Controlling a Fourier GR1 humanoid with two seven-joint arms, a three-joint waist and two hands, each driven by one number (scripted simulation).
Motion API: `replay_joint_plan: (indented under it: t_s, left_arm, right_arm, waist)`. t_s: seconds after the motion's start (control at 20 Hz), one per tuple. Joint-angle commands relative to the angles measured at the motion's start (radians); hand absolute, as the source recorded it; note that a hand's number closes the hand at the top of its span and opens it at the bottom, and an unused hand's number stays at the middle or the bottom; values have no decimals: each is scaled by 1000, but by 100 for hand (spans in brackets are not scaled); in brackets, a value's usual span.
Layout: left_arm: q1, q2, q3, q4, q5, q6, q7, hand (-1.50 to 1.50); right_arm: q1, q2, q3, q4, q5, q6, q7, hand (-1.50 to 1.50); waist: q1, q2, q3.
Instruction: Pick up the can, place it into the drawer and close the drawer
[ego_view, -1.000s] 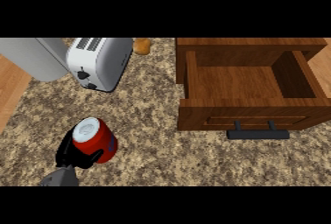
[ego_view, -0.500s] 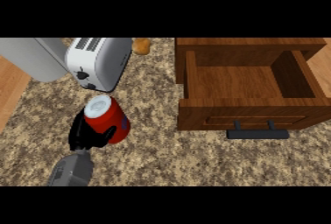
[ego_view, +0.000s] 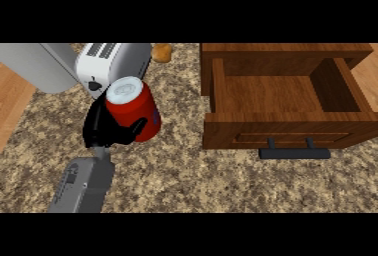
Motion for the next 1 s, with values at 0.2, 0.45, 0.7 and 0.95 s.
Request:
replay_joint_plan:
  t_s: [0.2, 0.45, 0.7, 0.95]
  left_arm:
    - [-93, -7, -112, -186, -28, 182, 197, 150]
    - [-239, -7, -80, -109, -88, 205, 239, 150]
    - [-420, 27, -48, -63, -77, 273, 340, 150]
    - [-474, -7, -114, -14, -97, 345, 319, 150]
  right_arm:
    - [-14, -3, -10, -19, -16, -30, 39, -150]
    - [14, 3, -5, 0, -16, -3, -10, -150]
    - [-21, -2, 30, -16, 10, -46, 27, -150]
    - [44, 3, -2, 27, -29, 27, -57, -150]
  waist:
    - [1, 0, 0]
    - [-6, 1, 0]
    - [-5, 3, 0]
    - [-13, 1, 0]
